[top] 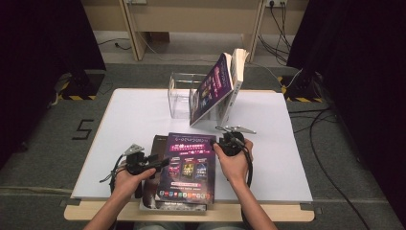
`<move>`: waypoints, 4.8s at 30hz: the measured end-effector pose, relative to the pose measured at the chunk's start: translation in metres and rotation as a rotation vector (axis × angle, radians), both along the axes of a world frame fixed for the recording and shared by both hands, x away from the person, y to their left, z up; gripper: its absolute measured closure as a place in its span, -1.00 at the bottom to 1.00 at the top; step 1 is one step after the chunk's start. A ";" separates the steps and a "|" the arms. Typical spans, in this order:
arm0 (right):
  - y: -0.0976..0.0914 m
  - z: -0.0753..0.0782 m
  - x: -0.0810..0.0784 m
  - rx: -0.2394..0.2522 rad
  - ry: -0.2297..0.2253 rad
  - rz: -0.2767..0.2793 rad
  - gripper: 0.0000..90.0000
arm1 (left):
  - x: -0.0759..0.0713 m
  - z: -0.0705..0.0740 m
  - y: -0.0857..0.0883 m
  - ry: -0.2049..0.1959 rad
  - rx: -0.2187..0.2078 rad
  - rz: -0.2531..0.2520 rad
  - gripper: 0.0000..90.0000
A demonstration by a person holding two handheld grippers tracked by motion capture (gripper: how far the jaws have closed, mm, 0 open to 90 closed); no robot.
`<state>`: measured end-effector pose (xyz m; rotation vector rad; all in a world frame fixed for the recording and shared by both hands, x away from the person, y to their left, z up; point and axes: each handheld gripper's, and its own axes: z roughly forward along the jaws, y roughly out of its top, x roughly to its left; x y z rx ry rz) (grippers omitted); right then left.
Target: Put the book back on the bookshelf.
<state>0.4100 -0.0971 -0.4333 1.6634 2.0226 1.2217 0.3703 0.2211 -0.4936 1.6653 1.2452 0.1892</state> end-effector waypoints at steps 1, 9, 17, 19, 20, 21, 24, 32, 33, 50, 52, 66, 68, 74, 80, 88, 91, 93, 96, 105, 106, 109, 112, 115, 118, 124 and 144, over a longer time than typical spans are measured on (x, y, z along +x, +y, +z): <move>0.000 -0.002 0.000 0.002 0.008 0.005 0.30 | 0.000 0.000 -0.001 0.005 0.000 0.000 -0.21; -0.002 -0.016 0.001 0.023 0.083 0.025 0.28 | 0.004 -0.003 -0.001 0.018 0.003 0.003 -0.21; -0.003 -0.029 -0.001 0.028 0.147 0.028 0.28 | 0.006 -0.002 -0.002 0.025 0.009 -0.002 -0.21; -0.003 -0.031 -0.001 0.029 0.158 0.034 0.28 | 0.006 0.000 -0.003 0.023 0.010 -0.006 -0.21; -0.003 -0.032 -0.001 0.026 0.162 0.034 0.28 | 0.006 0.001 -0.003 0.021 0.010 -0.007 -0.21; -0.003 -0.032 -0.002 0.026 0.167 0.033 0.28 | 0.007 0.001 -0.004 0.021 0.012 -0.008 -0.21; -0.002 -0.034 -0.002 0.024 0.166 0.040 0.28 | 0.007 0.003 -0.004 0.020 0.010 -0.010 -0.21; -0.001 -0.035 -0.003 0.017 0.168 0.042 0.28 | 0.008 0.010 -0.005 0.011 0.016 -0.015 -0.22; -0.001 -0.036 -0.003 0.021 0.170 0.042 0.28 | 0.008 0.010 -0.005 0.011 0.015 -0.014 -0.21; 0.001 -0.042 0.001 0.013 0.199 0.052 0.27 | 0.014 -0.003 -0.012 0.096 0.040 -0.013 -0.20; 0.001 -0.042 0.002 0.009 0.206 0.055 0.27 | 0.014 -0.003 -0.013 0.098 0.037 -0.014 -0.20; 0.004 -0.047 0.004 -0.003 0.227 0.061 0.25 | 0.015 -0.003 -0.015 0.106 0.036 -0.013 -0.16; 0.004 -0.047 0.005 -0.006 0.227 0.066 0.23 | 0.015 -0.003 -0.014 0.109 0.033 -0.007 -0.14; 0.003 -0.047 0.006 -0.002 0.238 0.071 0.21 | 0.014 -0.003 -0.015 0.120 0.031 0.012 -0.08; 0.004 -0.047 0.006 0.001 0.238 0.067 0.20 | 0.013 -0.003 -0.015 0.126 0.025 0.031 -0.02; 0.004 -0.048 0.005 0.008 0.233 0.058 0.18 | 0.012 -0.003 -0.014 0.142 0.016 0.054 0.08; 0.004 -0.048 0.006 0.013 0.238 0.055 0.18 | 0.012 -0.003 -0.015 0.139 0.027 0.058 0.10; 0.003 -0.048 0.007 0.030 0.249 0.049 0.18 | 0.011 -0.002 -0.016 0.131 0.044 0.059 0.13; 0.003 -0.048 0.007 0.025 0.257 0.050 0.19 | 0.009 -0.002 -0.020 0.111 0.084 0.063 0.16; 0.004 -0.046 0.010 -0.011 0.282 0.044 0.38 | 0.010 -0.001 -0.021 0.123 0.091 0.076 0.18; 0.004 -0.045 0.010 -0.018 0.284 0.040 0.40 | 0.010 -0.001 -0.021 0.123 0.090 0.077 0.18; 0.005 -0.045 0.010 -0.028 0.282 0.036 0.43 | 0.009 -0.001 -0.021 0.121 0.091 0.082 0.21; 0.005 -0.043 0.008 -0.039 0.285 0.037 0.50 | 0.008 0.000 -0.021 0.124 0.099 0.077 0.24; 0.003 -0.042 0.009 -0.047 0.293 0.059 0.50 | 0.010 0.000 -0.018 0.143 0.075 0.073 0.24; -0.001 -0.041 0.017 -0.009 0.307 0.069 0.40 | 0.013 -0.001 -0.016 0.157 0.045 0.081 0.17; -0.003 -0.038 0.039 0.009 0.267 0.047 0.26 | 0.018 0.001 -0.021 0.152 0.074 0.075 0.10; 0.003 -0.042 0.075 0.028 0.314 0.024 0.18 | 0.021 0.002 -0.023 0.148 0.103 0.062 0.12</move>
